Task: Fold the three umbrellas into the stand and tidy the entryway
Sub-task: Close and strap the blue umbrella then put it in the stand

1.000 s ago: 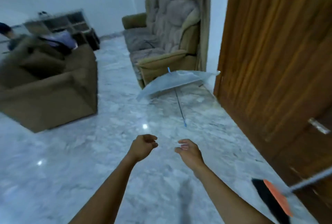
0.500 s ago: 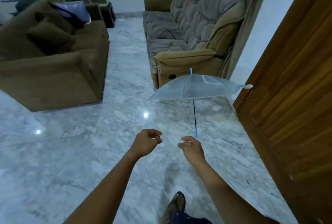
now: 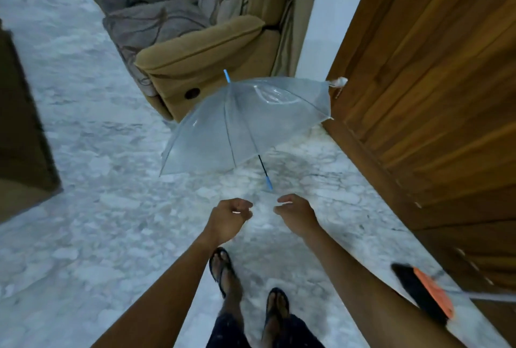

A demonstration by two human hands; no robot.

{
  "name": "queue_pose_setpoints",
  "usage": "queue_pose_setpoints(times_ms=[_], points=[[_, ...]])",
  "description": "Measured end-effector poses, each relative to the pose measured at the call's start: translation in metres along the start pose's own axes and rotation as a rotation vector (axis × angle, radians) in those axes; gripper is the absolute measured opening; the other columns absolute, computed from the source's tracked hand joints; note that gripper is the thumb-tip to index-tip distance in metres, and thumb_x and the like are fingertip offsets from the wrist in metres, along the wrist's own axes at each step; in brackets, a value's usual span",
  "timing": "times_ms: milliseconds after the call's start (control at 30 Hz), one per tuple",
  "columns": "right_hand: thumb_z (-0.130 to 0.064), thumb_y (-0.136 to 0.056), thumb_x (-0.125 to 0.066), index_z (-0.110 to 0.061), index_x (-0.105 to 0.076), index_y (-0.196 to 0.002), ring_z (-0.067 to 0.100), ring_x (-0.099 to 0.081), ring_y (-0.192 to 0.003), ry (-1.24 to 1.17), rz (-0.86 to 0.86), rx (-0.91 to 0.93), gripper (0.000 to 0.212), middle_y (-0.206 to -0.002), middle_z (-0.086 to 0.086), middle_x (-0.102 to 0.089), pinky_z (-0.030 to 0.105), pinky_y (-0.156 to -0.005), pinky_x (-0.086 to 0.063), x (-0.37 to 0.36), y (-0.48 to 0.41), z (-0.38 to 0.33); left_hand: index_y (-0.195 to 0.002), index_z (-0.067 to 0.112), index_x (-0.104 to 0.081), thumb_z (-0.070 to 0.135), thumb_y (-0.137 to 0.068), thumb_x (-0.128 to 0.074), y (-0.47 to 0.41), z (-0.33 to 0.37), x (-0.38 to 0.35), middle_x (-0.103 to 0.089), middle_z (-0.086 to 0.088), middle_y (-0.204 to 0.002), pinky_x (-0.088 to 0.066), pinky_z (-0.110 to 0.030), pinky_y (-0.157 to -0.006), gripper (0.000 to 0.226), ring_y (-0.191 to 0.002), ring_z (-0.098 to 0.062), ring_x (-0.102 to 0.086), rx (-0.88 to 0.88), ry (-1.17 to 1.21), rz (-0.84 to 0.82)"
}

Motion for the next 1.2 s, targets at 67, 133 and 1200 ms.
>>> queue_pose_setpoints(times_ms=[67, 133, 1200], points=[[-0.02, -0.089, -0.07, -0.022, -0.068, -0.107, 0.01, -0.062, -0.065, -0.018, 0.03, -0.027, 0.018, -0.086, -0.003, -0.069, 0.021, -0.054, -0.045, 0.007, -0.044, -0.006, -0.094, 0.023, -0.077, 0.011, -0.088, -0.075, -0.056, 0.008, -0.002, -0.075, -0.001, -0.109, -0.05, -0.023, -0.091, 0.013, -0.107, -0.017, -0.068, -0.031, -0.036, -0.051], [-0.02, -0.088, -0.071, -0.021, -0.069, -0.108, 0.011, -0.063, -0.065, -0.026, 0.086, -0.058, 0.019, -0.084, -0.003, -0.07, 0.022, -0.058, -0.045, 0.008, -0.095, 0.002, -0.09, 0.026, -0.077, 0.013, -0.088, -0.075, -0.113, -0.001, -0.01, -0.075, 0.0, -0.106, -0.05, -0.02, -0.085, 0.014, -0.103, -0.016, -0.069, -0.012, -0.056, -0.094], [-0.002, -0.1, -0.054, -0.01, -0.065, -0.083, 0.019, -0.062, -0.073, -0.072, -0.388, 0.2, 0.022, -0.074, 0.004, -0.063, 0.038, -0.077, -0.053, -0.155, -0.516, 0.11, -0.098, 0.004, -0.053, -0.002, -0.102, -0.042, -0.532, -0.148, -0.108, -0.057, -0.009, -0.073, -0.059, -0.037, -0.066, 0.014, -0.054, -0.018, -0.063, 0.016, 0.265, 0.107]])
Point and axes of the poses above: each hand's wrist, its own y-axis away from the middle knuckle, its own x-axis out of the back of the hand, z = x × y, the point moved 9 cm from there along -y, towards the middle knuckle
